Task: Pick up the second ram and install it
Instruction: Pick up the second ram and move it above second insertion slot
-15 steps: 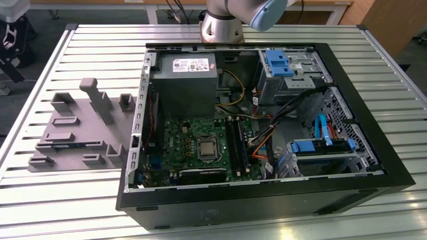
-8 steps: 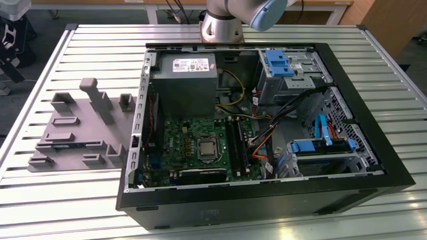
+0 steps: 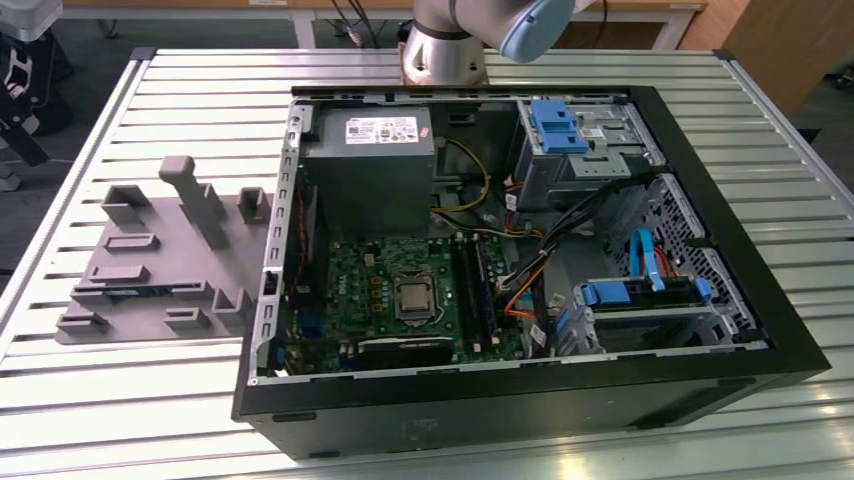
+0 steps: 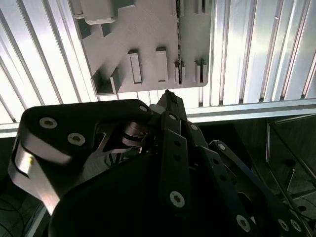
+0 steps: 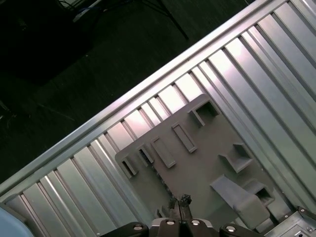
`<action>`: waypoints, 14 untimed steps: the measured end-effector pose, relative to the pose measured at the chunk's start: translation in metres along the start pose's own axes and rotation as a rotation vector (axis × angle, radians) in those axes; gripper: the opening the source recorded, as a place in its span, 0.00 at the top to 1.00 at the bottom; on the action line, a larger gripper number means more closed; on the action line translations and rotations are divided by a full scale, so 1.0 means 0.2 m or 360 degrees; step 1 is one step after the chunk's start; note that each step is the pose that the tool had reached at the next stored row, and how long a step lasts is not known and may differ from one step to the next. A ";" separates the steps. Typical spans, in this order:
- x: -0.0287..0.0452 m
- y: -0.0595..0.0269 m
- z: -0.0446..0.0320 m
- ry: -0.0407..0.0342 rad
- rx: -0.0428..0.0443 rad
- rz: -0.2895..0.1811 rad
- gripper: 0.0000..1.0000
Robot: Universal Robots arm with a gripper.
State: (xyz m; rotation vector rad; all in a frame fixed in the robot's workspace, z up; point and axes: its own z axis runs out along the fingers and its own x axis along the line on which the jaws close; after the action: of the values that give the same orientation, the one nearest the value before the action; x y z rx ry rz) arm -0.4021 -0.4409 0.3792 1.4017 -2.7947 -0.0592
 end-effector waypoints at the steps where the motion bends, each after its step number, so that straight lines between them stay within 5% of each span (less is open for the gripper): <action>1: 0.000 0.000 0.000 0.0000 0.0000 0.0000 0.89; 8: 0.000 0.000 0.000 0.0001 0.0000 -0.0033 0.89; 14: 0.003 0.000 0.000 0.0006 -0.0001 -0.0141 0.89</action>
State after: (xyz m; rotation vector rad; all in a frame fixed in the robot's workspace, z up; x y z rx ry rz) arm -0.4025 -0.4413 0.3793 1.5234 -2.7282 -0.0581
